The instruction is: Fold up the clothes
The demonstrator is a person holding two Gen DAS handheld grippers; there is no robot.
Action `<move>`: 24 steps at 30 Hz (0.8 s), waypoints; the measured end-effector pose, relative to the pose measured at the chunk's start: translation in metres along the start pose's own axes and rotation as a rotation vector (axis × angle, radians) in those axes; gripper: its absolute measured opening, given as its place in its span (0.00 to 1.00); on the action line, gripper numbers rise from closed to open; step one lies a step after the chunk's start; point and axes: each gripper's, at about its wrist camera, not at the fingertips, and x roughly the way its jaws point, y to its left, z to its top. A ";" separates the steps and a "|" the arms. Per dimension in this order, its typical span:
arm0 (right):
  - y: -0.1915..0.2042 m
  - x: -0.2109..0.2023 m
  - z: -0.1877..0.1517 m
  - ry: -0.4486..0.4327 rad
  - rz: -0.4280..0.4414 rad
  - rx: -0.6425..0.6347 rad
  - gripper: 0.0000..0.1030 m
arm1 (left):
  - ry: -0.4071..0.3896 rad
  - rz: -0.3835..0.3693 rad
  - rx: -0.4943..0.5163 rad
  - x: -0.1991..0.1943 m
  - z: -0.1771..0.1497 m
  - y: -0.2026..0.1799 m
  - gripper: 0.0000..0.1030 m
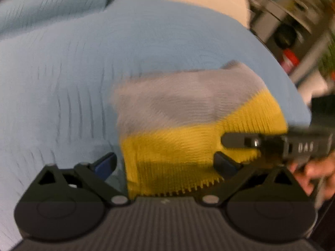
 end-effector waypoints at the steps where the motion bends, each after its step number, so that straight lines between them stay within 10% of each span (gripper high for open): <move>1: 0.014 -0.006 0.001 -0.012 -0.026 -0.100 0.61 | -0.050 0.024 0.094 -0.009 -0.001 -0.007 0.97; 5: 0.067 -0.023 -0.009 -0.020 -0.054 -0.495 0.60 | -0.346 0.114 0.735 -0.040 -0.015 -0.042 1.00; 8: 0.109 -0.029 -0.034 -0.015 -0.084 -0.874 0.60 | -0.331 0.000 1.078 -0.034 -0.021 -0.046 1.00; 16: 0.152 -0.033 -0.082 0.010 -0.115 -1.511 0.60 | -0.298 -0.166 1.340 -0.014 -0.024 -0.054 1.00; 21: 0.157 -0.032 -0.081 0.030 -0.116 -1.554 0.60 | -0.395 -0.064 1.362 -0.010 -0.036 -0.057 1.00; 24: 0.151 -0.026 -0.059 0.062 -0.135 -1.352 0.60 | -0.479 0.026 1.322 -0.006 -0.046 -0.056 1.00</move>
